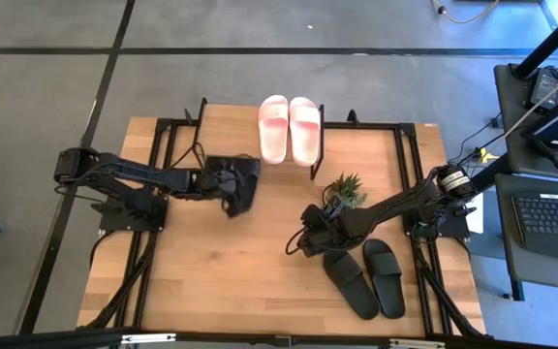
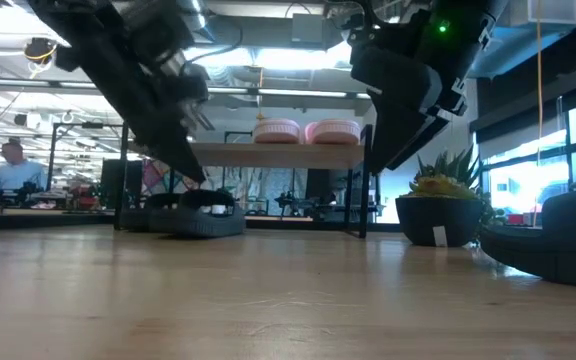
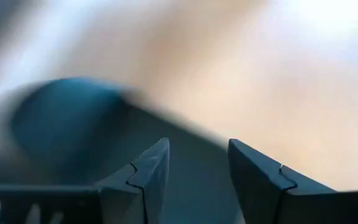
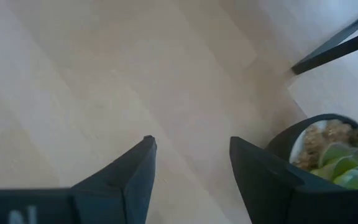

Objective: Pick and place slides into the shelf
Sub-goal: Put the black slide under the shelf

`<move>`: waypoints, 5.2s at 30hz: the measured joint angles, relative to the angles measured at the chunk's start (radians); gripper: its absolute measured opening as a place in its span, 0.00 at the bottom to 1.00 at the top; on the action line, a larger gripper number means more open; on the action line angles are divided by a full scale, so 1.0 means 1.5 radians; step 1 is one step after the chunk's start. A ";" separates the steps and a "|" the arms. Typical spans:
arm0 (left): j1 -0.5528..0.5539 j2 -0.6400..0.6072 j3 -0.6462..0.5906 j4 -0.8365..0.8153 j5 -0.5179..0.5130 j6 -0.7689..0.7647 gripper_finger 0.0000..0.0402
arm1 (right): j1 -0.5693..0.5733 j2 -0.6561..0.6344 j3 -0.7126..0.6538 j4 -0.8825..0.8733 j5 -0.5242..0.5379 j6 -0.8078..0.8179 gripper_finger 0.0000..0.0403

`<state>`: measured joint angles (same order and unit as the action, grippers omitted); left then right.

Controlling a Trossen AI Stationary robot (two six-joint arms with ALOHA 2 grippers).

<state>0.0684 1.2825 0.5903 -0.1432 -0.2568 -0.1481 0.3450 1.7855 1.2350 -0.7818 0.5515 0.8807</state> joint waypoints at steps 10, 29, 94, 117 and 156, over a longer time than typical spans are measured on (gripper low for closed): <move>-0.126 0.008 0.001 -0.023 0.326 -0.020 0.39 | 0.009 0.000 0.000 0.000 -0.020 -0.002 0.51; -0.053 0.122 0.001 -0.014 0.055 -0.058 0.39 | 0.008 0.000 0.000 0.002 -0.020 0.000 0.51; -0.009 -0.389 -0.294 0.277 0.135 -0.179 0.39 | 0.294 -0.057 0.168 -0.310 0.003 -0.001 0.51; 0.006 -0.019 -0.208 0.387 0.057 -0.192 0.39 | 0.277 -0.057 0.168 -0.314 0.005 0.003 0.51; 0.097 0.090 -0.163 0.425 0.365 -0.196 0.39 | 0.277 -0.056 0.167 -0.314 0.003 0.023 0.51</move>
<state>0.2135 1.4174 0.3454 0.4937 0.2908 -0.4419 0.7612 1.7008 1.4860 -1.2532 0.5564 0.9154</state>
